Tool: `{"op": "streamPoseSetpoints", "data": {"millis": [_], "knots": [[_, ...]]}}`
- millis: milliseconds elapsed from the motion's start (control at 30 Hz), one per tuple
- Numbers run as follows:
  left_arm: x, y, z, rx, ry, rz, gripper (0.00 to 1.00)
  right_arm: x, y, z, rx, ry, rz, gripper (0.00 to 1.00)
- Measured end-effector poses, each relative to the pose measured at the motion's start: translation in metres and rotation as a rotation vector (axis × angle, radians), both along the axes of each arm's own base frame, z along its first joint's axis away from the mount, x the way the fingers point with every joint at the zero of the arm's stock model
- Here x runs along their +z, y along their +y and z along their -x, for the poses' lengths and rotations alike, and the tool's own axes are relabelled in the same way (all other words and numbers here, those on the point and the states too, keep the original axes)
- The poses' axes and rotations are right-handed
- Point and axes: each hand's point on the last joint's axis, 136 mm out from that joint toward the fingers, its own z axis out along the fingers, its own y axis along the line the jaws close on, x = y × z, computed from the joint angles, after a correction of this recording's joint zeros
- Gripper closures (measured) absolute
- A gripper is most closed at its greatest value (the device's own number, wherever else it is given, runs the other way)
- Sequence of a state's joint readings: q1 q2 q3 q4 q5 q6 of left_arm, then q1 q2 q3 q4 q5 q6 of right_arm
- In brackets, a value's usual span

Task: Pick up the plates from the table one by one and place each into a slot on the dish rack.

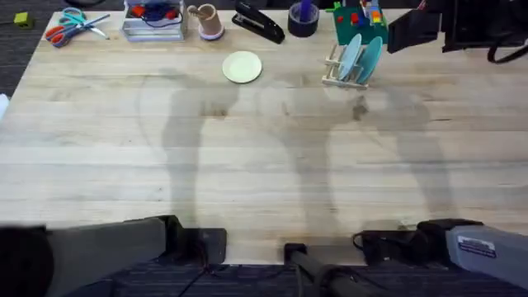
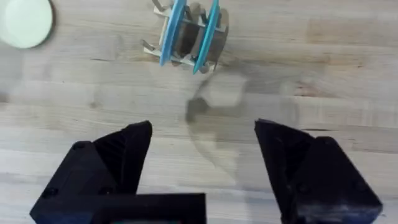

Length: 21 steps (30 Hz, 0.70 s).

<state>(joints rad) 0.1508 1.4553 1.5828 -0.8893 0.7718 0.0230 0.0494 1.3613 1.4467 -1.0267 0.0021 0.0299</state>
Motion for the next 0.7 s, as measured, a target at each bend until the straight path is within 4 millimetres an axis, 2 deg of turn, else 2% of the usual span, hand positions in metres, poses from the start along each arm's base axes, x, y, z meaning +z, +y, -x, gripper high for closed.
{"op": "streamPoseSetpoints", "data": {"millis": [333, 700], "knots": [[-0.046, -0.012, -0.022, -0.125, 0.139, 0.154, 0.961, 0.000, 0.000, 0.000, 0.000, 0.000, 0.000, 0.007], [-0.092, 0.001, -0.042, -0.144, 0.219, 0.208, 0.960, 0.000, 0.000, 0.000, 0.000, 0.000, 0.000, 0.008]]}}
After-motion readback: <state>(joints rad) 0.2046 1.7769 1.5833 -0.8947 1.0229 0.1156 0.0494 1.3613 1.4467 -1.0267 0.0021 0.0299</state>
